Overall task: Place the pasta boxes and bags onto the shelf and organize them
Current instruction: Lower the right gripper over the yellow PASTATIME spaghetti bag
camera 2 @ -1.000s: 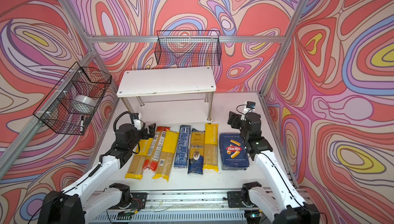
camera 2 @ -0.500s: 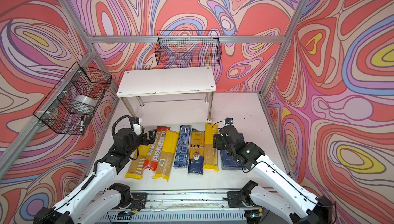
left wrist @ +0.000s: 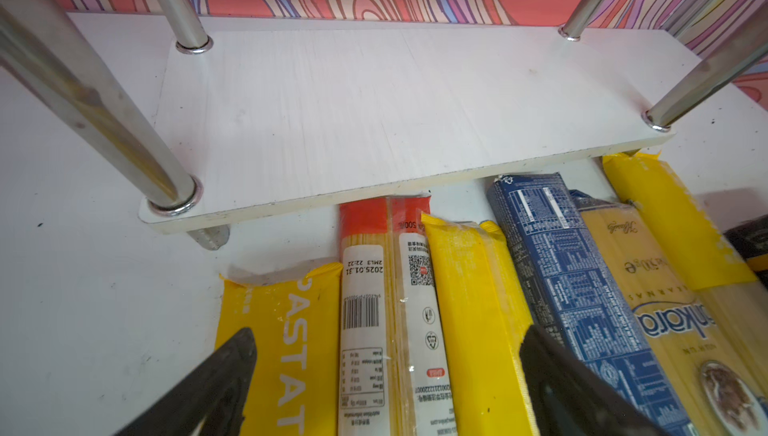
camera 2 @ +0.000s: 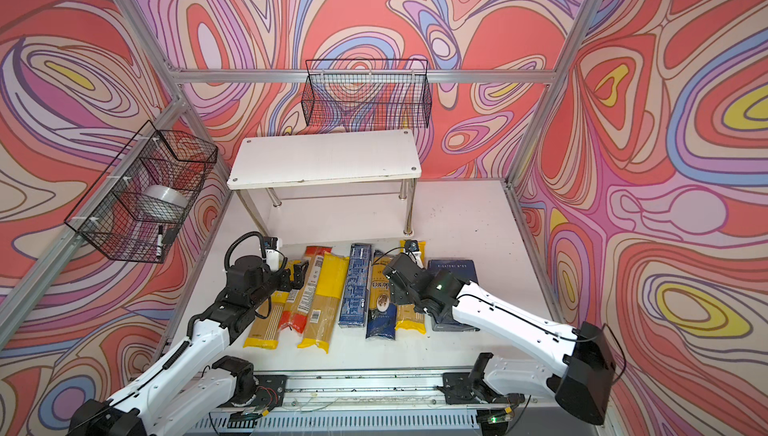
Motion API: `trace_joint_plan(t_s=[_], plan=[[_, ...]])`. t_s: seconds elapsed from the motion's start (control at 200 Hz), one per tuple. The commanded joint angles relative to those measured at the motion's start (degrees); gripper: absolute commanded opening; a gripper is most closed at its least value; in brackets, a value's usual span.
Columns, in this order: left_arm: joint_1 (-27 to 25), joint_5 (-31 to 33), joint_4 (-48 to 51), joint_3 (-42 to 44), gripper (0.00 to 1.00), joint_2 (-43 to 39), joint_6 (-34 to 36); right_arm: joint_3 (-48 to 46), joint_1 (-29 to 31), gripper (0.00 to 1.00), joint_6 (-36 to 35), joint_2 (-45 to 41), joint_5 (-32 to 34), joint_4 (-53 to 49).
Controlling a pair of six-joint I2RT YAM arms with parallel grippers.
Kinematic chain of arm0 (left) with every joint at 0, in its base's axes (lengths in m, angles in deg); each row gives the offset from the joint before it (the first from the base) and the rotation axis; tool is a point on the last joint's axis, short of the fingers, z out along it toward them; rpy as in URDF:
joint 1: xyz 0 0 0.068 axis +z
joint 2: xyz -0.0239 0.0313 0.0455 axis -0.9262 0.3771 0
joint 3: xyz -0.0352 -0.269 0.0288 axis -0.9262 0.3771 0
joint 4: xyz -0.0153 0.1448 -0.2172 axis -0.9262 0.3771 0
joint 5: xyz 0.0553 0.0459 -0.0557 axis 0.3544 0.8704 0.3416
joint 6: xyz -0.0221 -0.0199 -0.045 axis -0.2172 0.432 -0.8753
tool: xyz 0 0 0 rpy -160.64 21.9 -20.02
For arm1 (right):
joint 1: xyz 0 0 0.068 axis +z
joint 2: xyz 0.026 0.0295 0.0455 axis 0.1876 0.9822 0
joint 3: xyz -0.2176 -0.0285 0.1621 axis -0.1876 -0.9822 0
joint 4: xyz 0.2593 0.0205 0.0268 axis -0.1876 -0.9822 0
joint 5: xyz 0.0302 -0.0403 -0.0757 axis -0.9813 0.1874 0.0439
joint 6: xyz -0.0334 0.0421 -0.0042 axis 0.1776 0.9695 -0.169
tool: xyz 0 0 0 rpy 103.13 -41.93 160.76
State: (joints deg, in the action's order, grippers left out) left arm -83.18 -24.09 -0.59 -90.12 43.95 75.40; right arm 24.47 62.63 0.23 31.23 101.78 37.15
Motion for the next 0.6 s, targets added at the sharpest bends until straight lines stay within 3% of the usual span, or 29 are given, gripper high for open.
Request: trace_joint_plan(t_s=[0.0, 0.12, 0.596], plan=[[-0.10, 1.65, -2.75, 1.37, 1.00, -1.70, 2.77, -1.51, 0.38, 0.83, 3.75, 0.01, 0.07, -0.14], [-0.10, -1.10, -3.09, 1.45, 1.00, -1.63, 3.15, -3.55, 0.40, 0.84, 5.13, 0.09, -0.94, 1.09], [-0.07, -1.09, -3.52, 3.38, 1.00, -5.37, 3.18, -9.25, 0.38, 0.84, 7.28, 2.76, -2.85, 6.94]])
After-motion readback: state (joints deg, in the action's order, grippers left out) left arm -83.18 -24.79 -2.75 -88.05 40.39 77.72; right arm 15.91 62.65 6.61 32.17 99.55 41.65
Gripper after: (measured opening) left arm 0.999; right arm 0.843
